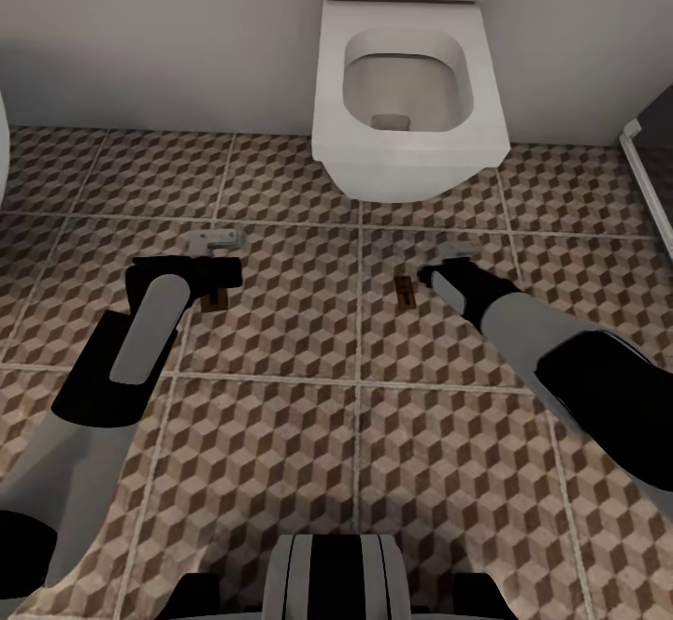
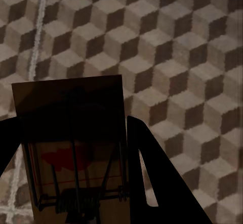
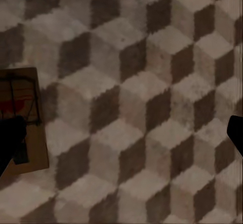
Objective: Take the four mousetraps from the cabinet in the bathroom and place them on the bathroom floor. Make sure all four end up on the same floor surface, and ensure that at least two of them are either under or directly next to the same bathroom sink.
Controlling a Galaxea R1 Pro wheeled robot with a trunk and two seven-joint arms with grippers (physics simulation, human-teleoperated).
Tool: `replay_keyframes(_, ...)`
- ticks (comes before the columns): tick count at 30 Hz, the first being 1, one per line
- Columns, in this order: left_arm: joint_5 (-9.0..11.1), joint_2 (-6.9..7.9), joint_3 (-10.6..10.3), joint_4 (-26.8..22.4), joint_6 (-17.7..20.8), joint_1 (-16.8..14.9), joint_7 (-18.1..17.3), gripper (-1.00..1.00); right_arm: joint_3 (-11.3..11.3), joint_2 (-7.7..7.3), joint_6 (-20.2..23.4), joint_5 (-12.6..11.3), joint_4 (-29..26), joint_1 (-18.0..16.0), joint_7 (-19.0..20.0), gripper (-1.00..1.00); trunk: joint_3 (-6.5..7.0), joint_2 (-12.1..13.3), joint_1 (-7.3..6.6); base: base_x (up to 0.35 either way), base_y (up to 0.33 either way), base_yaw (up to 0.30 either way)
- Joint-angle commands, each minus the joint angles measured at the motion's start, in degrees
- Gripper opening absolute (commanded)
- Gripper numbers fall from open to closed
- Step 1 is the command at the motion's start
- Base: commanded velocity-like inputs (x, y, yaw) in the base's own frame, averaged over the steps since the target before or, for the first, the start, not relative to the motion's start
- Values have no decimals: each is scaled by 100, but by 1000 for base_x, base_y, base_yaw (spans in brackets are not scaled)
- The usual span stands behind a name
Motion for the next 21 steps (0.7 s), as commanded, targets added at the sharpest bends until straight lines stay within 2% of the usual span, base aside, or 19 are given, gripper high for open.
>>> replay_keyframes(1, 31, -2, -13, -6, 26, -6, 59, -100, 48, -21, 35, -44, -12, -2, -31, 100, -3, -1, -1, 0, -38, 0)
replay_keyframes(8, 30, -23, -17, -2, 26, -6, 63, -100, 49, -79, 47, -44, -7, -3, -31, 100, -3, -1, -1, 0, -75, 0)
replay_keyframes(21, 30, -29, -17, 4, 26, -6, 65, -100, 49, -97, 61, -44, -14, -9, -31, 100, -3, -1, -1, 0, -37, 0)
